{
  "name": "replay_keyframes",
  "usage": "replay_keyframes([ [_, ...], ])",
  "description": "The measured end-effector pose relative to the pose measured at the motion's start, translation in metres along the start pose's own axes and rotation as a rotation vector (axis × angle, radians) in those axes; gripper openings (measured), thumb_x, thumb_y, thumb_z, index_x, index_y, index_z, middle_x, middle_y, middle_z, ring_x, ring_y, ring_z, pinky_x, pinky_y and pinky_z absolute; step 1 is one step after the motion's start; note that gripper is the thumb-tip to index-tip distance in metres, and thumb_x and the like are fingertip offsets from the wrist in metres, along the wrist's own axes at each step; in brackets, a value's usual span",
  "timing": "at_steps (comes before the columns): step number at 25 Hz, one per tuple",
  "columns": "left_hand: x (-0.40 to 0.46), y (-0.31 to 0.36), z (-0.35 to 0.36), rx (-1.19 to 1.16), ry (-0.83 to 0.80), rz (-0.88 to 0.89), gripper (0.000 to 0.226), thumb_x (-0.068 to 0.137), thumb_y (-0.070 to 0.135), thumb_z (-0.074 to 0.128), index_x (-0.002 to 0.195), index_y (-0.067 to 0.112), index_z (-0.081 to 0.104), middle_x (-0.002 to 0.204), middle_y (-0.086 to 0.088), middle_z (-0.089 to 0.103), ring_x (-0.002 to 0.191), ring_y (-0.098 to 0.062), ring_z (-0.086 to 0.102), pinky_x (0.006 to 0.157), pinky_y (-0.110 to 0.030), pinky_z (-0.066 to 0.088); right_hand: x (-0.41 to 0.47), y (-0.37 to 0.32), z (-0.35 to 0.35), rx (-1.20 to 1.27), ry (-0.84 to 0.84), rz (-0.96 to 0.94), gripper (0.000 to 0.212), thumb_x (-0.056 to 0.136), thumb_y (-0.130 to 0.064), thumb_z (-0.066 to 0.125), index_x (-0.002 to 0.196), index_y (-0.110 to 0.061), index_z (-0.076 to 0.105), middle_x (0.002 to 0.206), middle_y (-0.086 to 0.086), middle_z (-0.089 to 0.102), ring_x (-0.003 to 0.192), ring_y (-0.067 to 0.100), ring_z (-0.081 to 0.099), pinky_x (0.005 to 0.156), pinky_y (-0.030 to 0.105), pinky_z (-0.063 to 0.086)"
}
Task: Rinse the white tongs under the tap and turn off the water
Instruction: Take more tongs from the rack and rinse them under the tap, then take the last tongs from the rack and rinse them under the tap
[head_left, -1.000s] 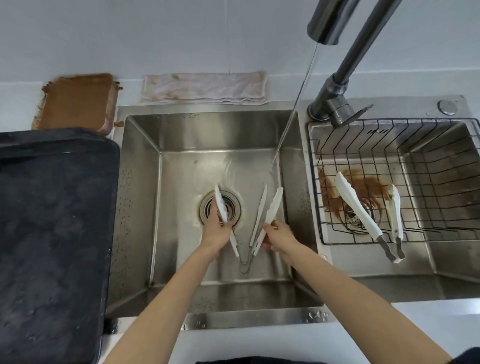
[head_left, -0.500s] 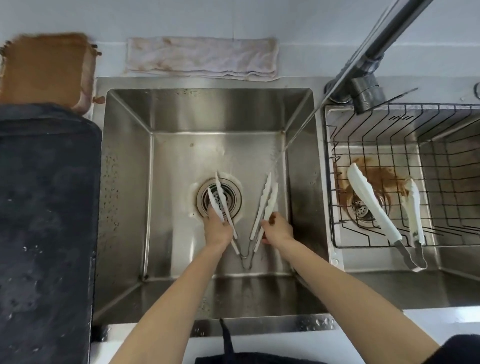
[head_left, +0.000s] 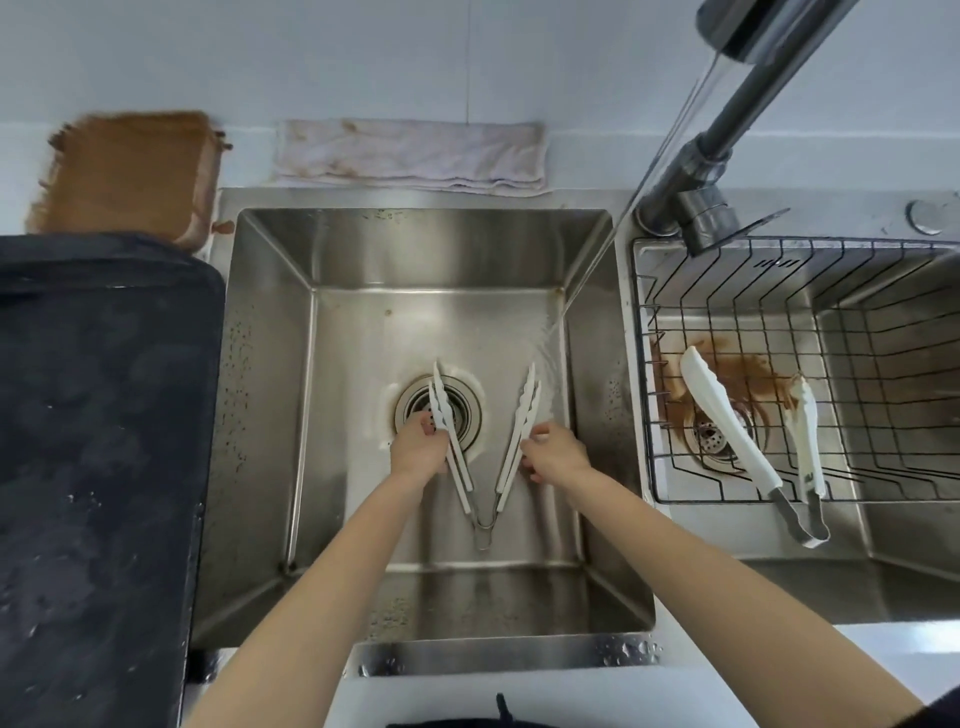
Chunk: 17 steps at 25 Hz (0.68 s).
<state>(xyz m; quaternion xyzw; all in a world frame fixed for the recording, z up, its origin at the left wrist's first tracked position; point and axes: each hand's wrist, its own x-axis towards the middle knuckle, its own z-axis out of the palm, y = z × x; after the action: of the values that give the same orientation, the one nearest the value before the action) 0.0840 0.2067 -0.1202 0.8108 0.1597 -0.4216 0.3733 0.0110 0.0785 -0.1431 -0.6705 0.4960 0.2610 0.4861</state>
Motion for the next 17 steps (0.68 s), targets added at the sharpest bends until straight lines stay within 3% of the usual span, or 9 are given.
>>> replay_keyframes([
  [5, -0.031, 0.028, -0.011, 0.193, -0.074, 0.164, 0.046, 0.094, 0.01, 0.039, 0.14, 0.009, 0.039, 0.145, -0.009, 0.043, 0.133, -0.023, 0.041, 0.105, -0.025, 0.032, -0.041, -0.022, -0.029, -0.133, -0.032, -0.179, 0.046, 0.095, -0.018, 0.043, 0.139, -0.009, 0.04, 0.134, 0.011, 0.053, 0.123, 0.026, 0.051, 0.097, 0.026, 0.04],
  [12, -0.087, 0.063, -0.009, 0.403, -0.073, 0.455, 0.045, 0.095, 0.015, 0.039, 0.14, 0.012, 0.041, 0.147, -0.006, 0.043, 0.136, -0.02, 0.038, 0.108, -0.023, 0.028, -0.097, -0.033, -0.076, -0.127, 0.045, -0.457, 0.043, 0.097, -0.02, 0.042, 0.139, -0.012, 0.042, 0.14, 0.009, 0.049, 0.128, 0.023, 0.047, 0.104, 0.029, 0.037],
  [17, -0.131, 0.099, 0.016, 0.504, -0.051, 0.692, 0.04, 0.097, 0.017, 0.038, 0.135, 0.011, 0.048, 0.143, -0.006, 0.048, 0.132, -0.02, 0.043, 0.104, -0.024, 0.033, -0.118, -0.016, -0.125, -0.066, 0.169, -0.547, 0.042, 0.096, -0.023, 0.042, 0.138, -0.014, 0.045, 0.139, 0.008, 0.051, 0.129, 0.022, 0.047, 0.104, 0.032, 0.037],
])
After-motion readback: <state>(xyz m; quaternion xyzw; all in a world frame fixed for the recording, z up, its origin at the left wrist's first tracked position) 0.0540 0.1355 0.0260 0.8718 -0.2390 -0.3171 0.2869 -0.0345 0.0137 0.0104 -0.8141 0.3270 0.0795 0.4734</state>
